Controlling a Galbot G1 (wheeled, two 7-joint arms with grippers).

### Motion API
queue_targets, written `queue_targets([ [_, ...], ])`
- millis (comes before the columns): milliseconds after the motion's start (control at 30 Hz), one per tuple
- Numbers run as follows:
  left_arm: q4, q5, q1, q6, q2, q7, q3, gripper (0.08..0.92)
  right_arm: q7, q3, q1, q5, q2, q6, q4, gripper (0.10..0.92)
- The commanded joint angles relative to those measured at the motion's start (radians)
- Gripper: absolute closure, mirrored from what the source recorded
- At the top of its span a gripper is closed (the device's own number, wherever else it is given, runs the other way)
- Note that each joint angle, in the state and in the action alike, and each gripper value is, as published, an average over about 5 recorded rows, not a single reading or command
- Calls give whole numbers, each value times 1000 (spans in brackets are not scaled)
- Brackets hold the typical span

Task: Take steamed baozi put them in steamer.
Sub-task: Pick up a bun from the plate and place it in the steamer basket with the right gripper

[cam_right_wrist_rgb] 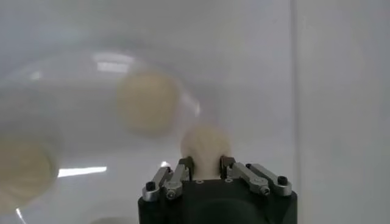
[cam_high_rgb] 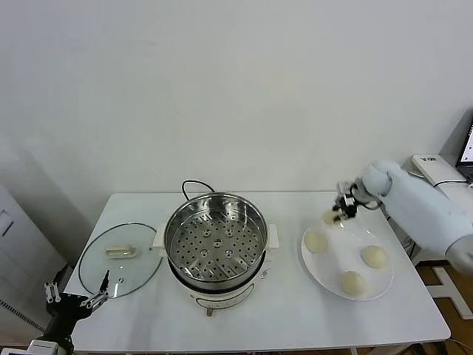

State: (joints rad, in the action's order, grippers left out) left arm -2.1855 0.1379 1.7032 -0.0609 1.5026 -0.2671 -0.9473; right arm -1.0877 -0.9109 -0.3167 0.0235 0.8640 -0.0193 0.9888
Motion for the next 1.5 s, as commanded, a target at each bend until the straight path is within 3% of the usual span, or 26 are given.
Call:
queue_targets([
  [33,-1,-14,-2,7,7,0,-10,177,-39,-424,-485,-289,108,-181,167,717],
  [200,-8,-24,-9,15,19,3,-5,177,-39,-422,-501,-259,240,-286,279,705],
  [433,-30,-28,-12,7,13,3,-2,177,-54,-337,-323,-55,351,-435,344,710],
  [967,-38,-34,-11,6,16,3,2,177,-20,-163,-79,339,487,-641,182,716],
  [1233,-28,-34,-7,11,15,3,-2,177,-24,-136,-29,402,511,-654,135,695],
  [1500,-29,-30,-12,9,18,4,5,177,-3,-94,-2,454,521,-648,88,619],
])
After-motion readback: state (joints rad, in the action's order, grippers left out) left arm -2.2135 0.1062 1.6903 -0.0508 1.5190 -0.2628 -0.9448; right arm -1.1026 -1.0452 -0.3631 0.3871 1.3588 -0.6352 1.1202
